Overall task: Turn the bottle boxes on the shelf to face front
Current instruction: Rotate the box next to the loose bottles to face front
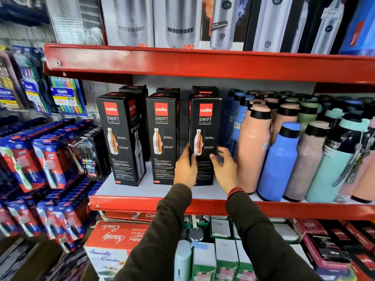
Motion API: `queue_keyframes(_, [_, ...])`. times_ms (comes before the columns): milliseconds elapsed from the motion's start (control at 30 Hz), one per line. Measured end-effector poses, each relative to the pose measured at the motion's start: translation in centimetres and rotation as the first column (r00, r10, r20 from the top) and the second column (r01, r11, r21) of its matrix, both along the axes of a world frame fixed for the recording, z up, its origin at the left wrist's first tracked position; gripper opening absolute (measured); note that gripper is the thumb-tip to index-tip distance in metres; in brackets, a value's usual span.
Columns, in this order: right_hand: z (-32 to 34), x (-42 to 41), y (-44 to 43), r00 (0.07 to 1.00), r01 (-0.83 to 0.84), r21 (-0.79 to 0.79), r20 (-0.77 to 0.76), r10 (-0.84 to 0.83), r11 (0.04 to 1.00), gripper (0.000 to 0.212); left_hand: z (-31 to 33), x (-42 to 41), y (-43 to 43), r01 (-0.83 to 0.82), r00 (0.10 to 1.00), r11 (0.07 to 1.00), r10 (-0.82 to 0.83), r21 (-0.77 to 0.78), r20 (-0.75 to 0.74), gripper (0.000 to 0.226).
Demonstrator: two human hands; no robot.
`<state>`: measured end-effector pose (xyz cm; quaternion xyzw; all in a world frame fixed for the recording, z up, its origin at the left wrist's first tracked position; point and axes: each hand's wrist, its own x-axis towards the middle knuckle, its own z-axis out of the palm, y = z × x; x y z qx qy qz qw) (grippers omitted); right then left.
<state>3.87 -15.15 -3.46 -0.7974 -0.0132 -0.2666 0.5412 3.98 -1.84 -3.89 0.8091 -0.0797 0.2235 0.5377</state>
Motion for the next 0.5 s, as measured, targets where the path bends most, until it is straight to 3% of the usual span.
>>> queue_keyframes(267, [-0.3, -0.3, -0.3, 0.998, -0.023, 0.067, 0.062, 0.019, 0.997, 0.036, -0.1, -0.3, 0.1, 0.004, 1.0, 0.989, -0.001, -0.148, 0.015, 0.045])
queue_keyframes(500, [0.3, -0.6, -0.1, 0.999, -0.009, 0.001, 0.033, 0.009, 1.0, 0.088, 0.2, -1.3, -0.4, 0.016, 0.997, 0.92, 0.017, -0.391, 0.081, 0.041])
